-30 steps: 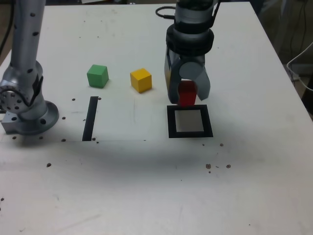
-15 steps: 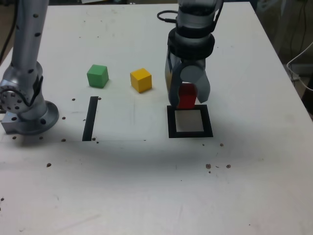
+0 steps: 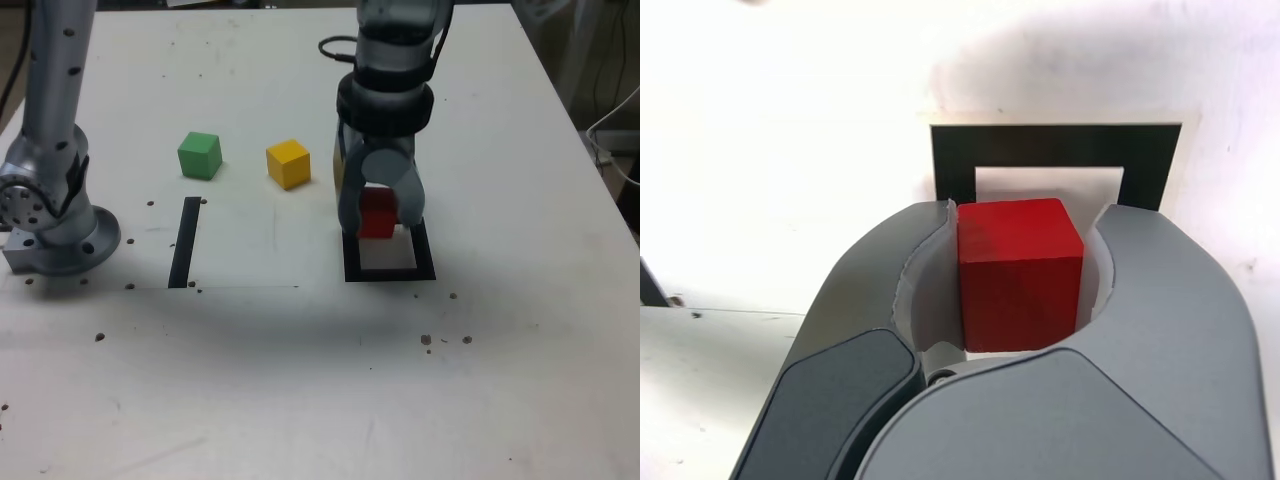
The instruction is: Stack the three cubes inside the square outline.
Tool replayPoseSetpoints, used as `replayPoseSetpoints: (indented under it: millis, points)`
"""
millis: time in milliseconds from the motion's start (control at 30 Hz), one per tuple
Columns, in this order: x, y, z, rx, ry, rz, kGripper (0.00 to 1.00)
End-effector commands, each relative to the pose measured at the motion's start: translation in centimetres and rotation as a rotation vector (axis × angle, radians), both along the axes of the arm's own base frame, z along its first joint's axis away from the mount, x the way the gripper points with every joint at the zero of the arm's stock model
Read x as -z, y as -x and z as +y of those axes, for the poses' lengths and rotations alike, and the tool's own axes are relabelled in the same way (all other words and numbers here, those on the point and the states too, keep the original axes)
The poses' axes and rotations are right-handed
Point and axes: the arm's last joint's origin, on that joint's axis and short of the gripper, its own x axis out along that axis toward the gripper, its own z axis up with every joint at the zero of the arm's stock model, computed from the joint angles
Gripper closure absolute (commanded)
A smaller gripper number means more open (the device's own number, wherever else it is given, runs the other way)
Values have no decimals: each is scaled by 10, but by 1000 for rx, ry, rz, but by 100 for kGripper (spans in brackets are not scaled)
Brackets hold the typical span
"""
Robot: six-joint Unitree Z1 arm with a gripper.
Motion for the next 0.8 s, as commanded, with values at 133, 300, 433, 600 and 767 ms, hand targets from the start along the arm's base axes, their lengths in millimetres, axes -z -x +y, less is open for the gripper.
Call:
replayPoseSetpoints:
  millis: [133,300,433,600,767]
  points:
    - [7,-2,-4,12,12,-32,75]
    - [13,-5,-6,11,13,-44,75]
    - [14,-3,-6,6,15,-41,71]
    - [16,0,-6,5,15,-22,61]
    - [14,1,-7,12,14,-35,28]
